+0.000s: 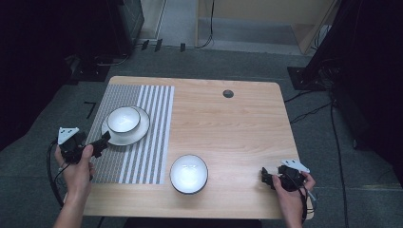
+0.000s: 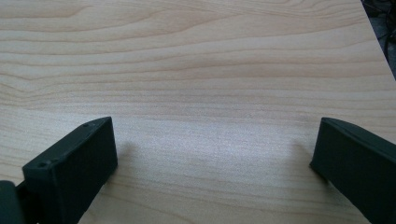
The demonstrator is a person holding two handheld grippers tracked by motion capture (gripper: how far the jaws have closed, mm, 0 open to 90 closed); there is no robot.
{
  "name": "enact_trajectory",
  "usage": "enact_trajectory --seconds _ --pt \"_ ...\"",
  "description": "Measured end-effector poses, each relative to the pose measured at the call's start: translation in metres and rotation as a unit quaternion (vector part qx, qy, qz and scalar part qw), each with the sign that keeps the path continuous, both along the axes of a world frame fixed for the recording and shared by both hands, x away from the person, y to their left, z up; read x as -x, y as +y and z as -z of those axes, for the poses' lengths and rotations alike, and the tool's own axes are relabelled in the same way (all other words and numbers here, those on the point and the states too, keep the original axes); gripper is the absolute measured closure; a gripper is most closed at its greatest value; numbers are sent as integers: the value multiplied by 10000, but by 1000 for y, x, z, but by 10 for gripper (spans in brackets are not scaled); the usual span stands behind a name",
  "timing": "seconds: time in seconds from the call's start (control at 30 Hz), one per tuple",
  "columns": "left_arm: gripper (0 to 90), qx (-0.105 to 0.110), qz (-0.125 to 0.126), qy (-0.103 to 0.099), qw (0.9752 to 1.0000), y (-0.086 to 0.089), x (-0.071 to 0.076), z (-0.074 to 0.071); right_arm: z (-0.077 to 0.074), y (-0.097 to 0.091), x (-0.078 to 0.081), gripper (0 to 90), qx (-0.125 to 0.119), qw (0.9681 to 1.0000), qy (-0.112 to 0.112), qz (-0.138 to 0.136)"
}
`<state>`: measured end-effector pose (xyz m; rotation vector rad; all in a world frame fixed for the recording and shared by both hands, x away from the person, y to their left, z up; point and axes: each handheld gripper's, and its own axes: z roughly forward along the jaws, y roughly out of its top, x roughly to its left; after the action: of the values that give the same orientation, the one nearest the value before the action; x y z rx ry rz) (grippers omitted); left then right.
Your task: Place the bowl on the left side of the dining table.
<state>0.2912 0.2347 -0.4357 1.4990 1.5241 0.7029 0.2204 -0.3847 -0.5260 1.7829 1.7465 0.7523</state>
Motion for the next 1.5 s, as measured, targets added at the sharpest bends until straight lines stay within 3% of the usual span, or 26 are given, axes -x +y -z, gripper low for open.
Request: enact_trajectory --seconds 0.3,0.37,0.47,0.7,0.83,0.93,1.2,1.3,1.5 --pt "89 -70 -16 23 10000 7 15 7 0 0 0 0 3 10000 -5 -16" --pt "89 -128 -33 15 9999 8 19 8 0 0 0 0 0 10000 0 -18" --pt "92 -384 -29 78 9992 9 26 14 0 0 0 0 3 10000 0 -32" --pt "92 -404 -57 204 9990 15 35 23 0 0 0 0 4 10000 -4 -43" --pt "92 -593 -40 324 9977 16 42 32 0 0 0 0 7 10000 2 -58" --pt "92 -507 -7 393 9979 19 45 37 0 1 1 0 2 10000 4 -68" --pt "92 -542 -32 477 9974 28 56 48 0 1 1 0 3 10000 3 -71" --pt "155 -631 -125 448 9969 29 60 51 0 1 1 0 2 10000 3 -69" --pt "154 -551 21 484 9973 39 68 58 0 1 1 0 1 10000 4 -78"
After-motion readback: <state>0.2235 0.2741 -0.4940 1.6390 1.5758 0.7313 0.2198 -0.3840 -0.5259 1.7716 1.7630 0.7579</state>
